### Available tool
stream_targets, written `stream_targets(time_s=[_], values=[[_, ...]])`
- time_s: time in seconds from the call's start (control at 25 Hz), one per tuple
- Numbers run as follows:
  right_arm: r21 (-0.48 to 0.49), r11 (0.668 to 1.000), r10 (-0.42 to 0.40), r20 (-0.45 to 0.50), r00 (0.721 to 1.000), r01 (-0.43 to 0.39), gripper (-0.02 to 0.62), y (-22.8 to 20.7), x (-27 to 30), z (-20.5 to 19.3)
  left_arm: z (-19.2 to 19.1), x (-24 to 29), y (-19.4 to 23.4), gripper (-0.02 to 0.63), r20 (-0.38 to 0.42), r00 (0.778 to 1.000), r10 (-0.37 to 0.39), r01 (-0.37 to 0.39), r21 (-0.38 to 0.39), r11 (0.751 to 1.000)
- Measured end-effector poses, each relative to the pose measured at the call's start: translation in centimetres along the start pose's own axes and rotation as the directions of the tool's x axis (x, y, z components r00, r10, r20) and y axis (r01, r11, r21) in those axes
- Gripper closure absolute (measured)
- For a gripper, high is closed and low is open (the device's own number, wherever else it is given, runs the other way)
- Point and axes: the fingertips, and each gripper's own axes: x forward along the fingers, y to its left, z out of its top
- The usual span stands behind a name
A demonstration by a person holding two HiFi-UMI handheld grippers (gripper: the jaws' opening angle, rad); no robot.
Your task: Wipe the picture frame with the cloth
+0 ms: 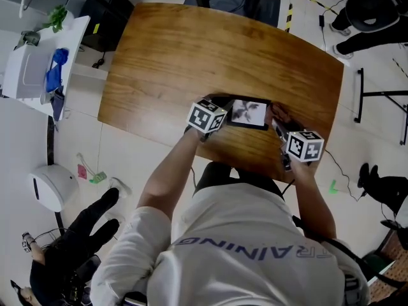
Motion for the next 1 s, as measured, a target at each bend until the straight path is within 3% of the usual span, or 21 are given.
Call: stream_targets(time_s=[0.08, 0.2, 0.28, 0.48, 0.64, 1.0], values=[[0.014, 0.997, 0.079, -0.002, 0.997, -0.079, 0.468, 2.8, 0.2, 0.3, 0.3, -0.1, 0.0, 0.601, -0.002, 1.000, -0.007, 0.007, -0.009, 1.000], [0.091, 0.966, 0.248, -0.066, 0.966, -0.242, 0.468, 8.1, 2.4, -1.3, 0.2, -0.3, 0.0, 0.601, -0.005, 1.000, -0.011, 0.011, -0.014, 1.000], [0.115, 0.953, 0.294, -0.114, 0.949, -0.281, 0.468, 10.2, 4.1, -2.5, 0.1, -0.2, -0.1, 0.601, -0.005, 1.000, -0.011, 0.011, -0.014, 1.000], [0.074, 0.950, 0.311, -0.225, 0.923, -0.302, 0.469, 12.8, 7.3, -4.1, 0.3, -0.2, 0.0, 0.601, 0.000, 1.000, -0.004, 0.004, -0.011, 1.000], [0.130, 0.948, 0.315, -0.240, 0.918, -0.291, 0.469, 12.5, 8.1, -4.4, 0.2, -0.2, -0.1, 0.601, 0.001, 1.000, -0.004, 0.004, -0.010, 1.000], [0.222, 0.952, 0.256, -0.188, 0.948, -0.213, 0.468, 7.8, 5.0, -4.3, 0.2, -0.3, 0.0, 0.601, 0.006, 1.000, 0.006, -0.006, 0.002, 1.000]])
